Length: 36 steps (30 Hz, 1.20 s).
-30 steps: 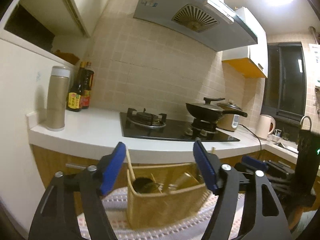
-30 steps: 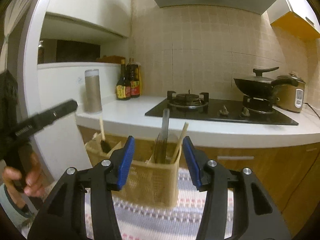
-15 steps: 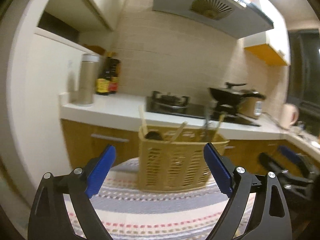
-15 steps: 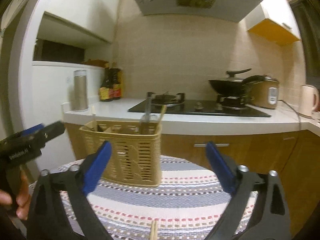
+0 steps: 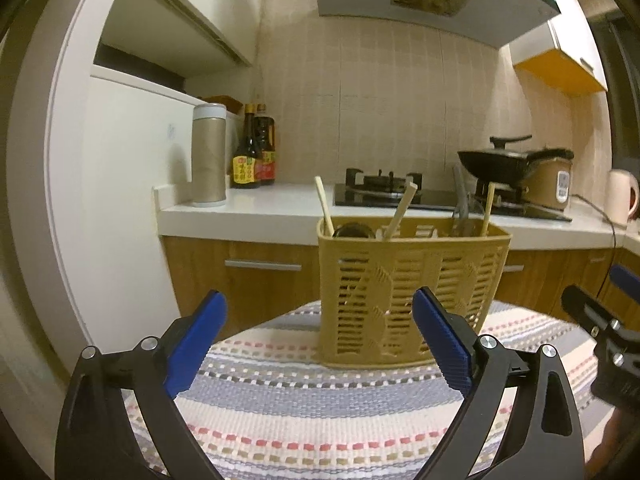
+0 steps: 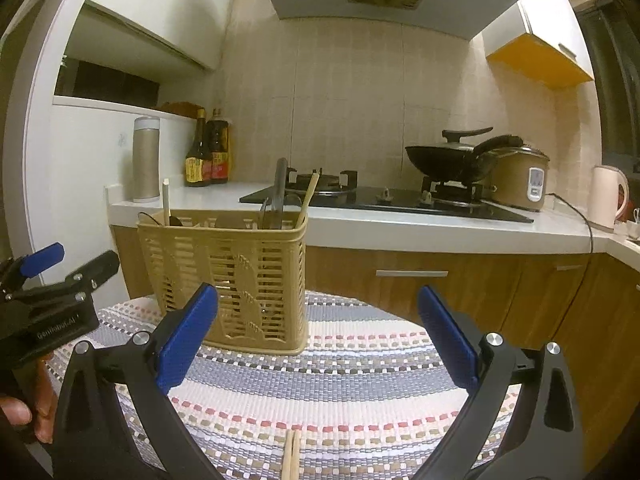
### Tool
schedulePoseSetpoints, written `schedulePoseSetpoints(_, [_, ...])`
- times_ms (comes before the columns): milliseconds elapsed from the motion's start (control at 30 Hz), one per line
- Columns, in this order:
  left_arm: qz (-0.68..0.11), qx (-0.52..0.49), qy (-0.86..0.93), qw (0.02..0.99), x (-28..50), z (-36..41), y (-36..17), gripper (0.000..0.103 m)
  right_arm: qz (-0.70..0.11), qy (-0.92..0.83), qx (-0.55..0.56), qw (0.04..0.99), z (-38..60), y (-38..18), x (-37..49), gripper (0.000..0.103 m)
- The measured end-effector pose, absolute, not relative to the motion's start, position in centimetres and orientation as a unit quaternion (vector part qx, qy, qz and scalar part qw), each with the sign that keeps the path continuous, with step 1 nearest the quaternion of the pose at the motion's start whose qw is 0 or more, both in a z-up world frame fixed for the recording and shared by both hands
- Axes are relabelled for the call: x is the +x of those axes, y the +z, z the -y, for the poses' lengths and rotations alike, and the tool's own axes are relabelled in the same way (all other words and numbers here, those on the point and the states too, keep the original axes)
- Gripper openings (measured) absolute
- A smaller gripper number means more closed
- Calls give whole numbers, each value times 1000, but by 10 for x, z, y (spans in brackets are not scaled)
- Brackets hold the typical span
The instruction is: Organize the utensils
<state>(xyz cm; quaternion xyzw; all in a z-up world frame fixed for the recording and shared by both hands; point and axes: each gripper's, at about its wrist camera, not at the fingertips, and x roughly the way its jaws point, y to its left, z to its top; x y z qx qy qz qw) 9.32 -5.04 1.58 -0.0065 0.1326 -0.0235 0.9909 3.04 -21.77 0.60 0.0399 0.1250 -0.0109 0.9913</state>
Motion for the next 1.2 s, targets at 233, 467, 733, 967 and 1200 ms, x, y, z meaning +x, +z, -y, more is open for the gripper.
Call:
schedulePoseSetpoints(233, [-146, 9, -19, 989, 96, 55, 10, 94, -150, 3, 50, 987, 222, 0, 37, 95])
schedulePoseSetpoints(467, [-156, 14, -22, 987, 97, 57, 7, 94, -166, 4, 59, 984, 226, -3, 43, 95])
schedulePoseSetpoints(733, [-162, 12, -21, 987, 98, 56, 5, 94, -169, -2, 60, 984, 229, -4, 44, 95])
schedulePoseSetpoints(967, [-171, 7, -23, 985, 101, 54, 5, 95, -173, -3, 59, 983, 229, -5, 45, 95])
schedulePoseSetpoints(1200, [-170, 7, -23, 985, 100, 54, 5, 95, -173, -5, 54, 983, 227, -6, 45, 95])
